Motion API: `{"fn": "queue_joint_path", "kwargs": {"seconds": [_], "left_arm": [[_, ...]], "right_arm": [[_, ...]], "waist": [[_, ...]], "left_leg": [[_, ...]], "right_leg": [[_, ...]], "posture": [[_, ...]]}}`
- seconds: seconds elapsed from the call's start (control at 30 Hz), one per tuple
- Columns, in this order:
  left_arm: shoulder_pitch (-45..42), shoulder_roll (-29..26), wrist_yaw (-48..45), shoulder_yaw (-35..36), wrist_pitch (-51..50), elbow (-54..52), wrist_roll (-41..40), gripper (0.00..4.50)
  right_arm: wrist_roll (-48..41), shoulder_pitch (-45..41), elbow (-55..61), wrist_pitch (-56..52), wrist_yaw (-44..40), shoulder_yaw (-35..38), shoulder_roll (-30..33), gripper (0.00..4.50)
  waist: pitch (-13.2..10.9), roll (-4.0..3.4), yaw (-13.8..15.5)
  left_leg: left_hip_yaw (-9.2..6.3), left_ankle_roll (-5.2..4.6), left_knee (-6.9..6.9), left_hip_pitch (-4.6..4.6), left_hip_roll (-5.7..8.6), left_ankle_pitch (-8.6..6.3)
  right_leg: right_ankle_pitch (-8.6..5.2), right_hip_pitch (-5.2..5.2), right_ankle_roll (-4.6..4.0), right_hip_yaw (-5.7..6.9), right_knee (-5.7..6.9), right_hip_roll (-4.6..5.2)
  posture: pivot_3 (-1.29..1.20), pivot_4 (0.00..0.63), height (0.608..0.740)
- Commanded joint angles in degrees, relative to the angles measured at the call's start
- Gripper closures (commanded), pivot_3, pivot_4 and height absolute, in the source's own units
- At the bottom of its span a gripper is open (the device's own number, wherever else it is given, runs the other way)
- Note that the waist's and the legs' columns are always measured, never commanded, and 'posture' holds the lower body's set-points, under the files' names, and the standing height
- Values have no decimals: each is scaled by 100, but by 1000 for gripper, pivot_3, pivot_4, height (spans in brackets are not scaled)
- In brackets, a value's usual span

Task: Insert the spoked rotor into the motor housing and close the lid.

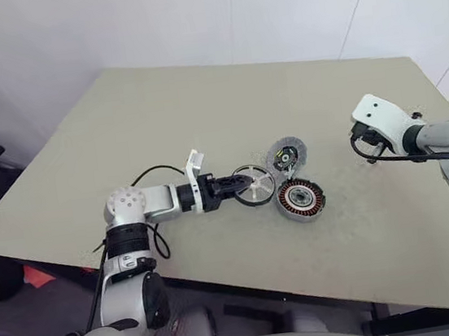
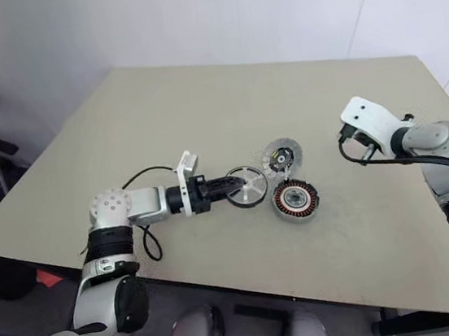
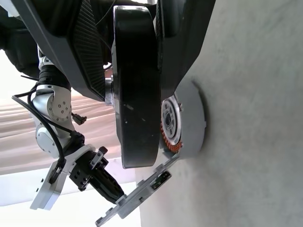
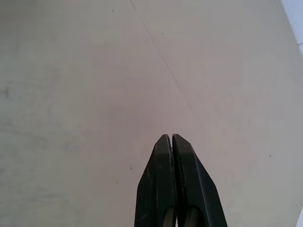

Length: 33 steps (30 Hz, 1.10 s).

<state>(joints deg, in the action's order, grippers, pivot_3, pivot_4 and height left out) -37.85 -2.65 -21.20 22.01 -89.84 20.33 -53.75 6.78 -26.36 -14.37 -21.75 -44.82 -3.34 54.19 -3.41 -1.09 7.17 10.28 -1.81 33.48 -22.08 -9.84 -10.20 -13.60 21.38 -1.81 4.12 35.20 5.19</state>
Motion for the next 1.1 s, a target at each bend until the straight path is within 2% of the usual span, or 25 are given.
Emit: {"fn": "queue_joint_path", "kwargs": {"seconds": [0.03,0.27,0.6,0.93,1.1], "left_arm": [[-306,201,-220,-20,192,253,-52,3340],[-609,523,-564,-479,640,736,213,3340],[-1220,779,-1261,-1038,1731,2218,991,3340],[-1370,942,-1807,-1440,2022,2681,1485,3340],[-1439,992,-1792,-1392,2200,2872,1660,3340]], "right_arm": [[137,-116,-22,45,209,147,89,4500],[190,-185,-124,64,326,148,54,4500],[175,-46,86,0,310,162,22,4500],[165,16,212,-56,296,159,-5,4500],[153,53,250,-68,291,160,-16,4500]], "waist": [[-1,-1,8],[-2,0,-9],[-1,0,-2],[-1,-1,0],[-1,-1,0]], "left_leg": [[0,2,7,8,0,-4],[-8,1,40,14,0,-14],[-7,-23,42,8,0,-15],[-6,-34,43,4,2,-17],[-6,-32,46,6,1,-18]], "right_leg": [[0,-13,0,0,-1,0],[0,-44,4,-1,-21,0],[18,-39,31,-2,-21,3],[18,-37,31,0,-23,8],[18,-41,31,0,-23,8]], "posture": [[0,0,740],[0,0,740],[0,0,740],[0,0,740],[0,0,740]]}}
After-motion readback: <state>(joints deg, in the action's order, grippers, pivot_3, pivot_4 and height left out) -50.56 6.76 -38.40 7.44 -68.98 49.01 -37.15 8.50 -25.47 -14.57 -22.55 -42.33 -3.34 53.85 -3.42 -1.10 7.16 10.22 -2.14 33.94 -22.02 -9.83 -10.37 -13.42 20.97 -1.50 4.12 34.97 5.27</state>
